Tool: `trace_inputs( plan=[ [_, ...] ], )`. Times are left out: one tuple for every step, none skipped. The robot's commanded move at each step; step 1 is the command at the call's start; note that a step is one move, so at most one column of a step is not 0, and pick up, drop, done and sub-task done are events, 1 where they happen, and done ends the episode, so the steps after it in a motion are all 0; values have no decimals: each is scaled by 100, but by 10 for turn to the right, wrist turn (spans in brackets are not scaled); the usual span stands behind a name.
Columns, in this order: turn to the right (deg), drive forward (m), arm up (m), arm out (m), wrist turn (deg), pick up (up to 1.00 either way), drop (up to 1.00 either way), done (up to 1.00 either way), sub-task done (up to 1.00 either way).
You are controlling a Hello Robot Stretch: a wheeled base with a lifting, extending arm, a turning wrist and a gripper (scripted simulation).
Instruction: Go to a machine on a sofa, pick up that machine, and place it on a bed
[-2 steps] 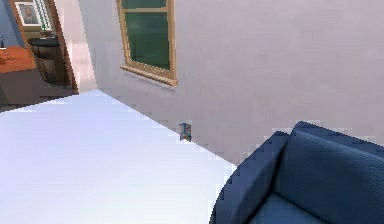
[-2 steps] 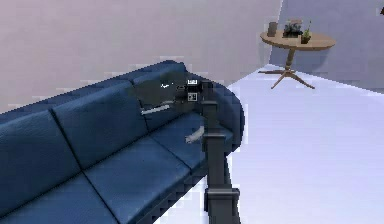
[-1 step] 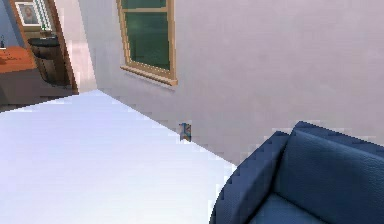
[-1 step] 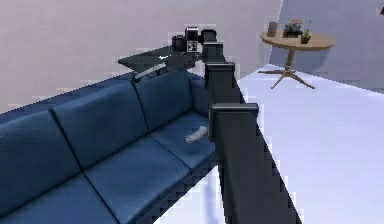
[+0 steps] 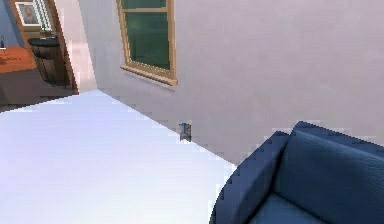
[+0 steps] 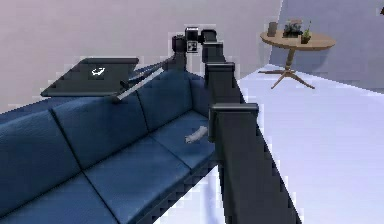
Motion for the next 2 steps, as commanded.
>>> trace_inputs(
  plan=[
    [0,0,0,0,-390,0,0,0,0],
    [0,0,0,-48,0,0,0,0,0]
  ],
)
